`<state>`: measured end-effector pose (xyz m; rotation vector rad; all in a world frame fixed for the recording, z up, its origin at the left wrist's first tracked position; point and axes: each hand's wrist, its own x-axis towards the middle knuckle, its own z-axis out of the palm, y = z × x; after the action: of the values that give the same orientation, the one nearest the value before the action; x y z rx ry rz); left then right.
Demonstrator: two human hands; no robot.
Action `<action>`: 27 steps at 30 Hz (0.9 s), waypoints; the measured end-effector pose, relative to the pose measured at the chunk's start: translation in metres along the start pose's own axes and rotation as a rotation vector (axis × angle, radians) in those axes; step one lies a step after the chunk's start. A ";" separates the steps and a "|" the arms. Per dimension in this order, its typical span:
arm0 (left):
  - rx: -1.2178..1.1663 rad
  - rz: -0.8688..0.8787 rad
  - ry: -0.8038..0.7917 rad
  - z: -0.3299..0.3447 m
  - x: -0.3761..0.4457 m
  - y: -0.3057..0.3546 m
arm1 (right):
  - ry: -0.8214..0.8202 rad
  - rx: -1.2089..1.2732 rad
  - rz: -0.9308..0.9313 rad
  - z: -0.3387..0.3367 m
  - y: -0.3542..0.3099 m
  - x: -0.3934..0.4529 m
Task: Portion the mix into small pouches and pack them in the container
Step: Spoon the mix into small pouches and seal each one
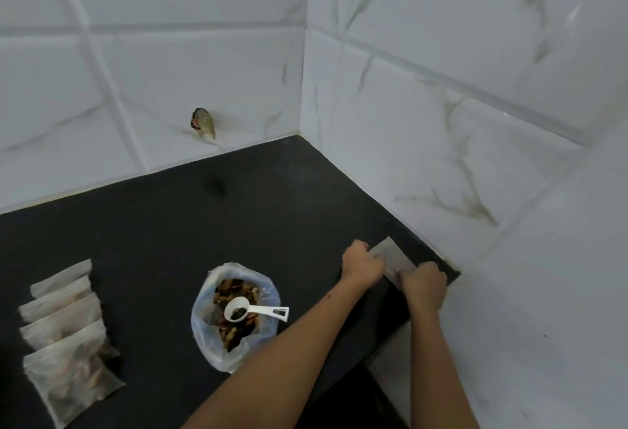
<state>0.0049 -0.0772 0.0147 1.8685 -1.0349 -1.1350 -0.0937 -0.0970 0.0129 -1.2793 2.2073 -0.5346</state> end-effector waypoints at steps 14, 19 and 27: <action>-0.275 0.081 0.272 -0.079 -0.026 0.000 | -0.250 0.206 -0.192 0.002 -0.050 -0.044; -0.205 0.224 0.539 -0.162 -0.087 -0.019 | -0.422 0.352 -0.439 0.007 -0.086 -0.110; -0.264 0.271 0.842 -0.229 -0.179 -0.088 | -0.692 0.261 -0.703 0.044 -0.105 -0.215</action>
<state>0.1858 0.1565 0.0851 1.6683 -0.5803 -0.2388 0.0925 0.0388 0.0914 -1.7466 1.0695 -0.5018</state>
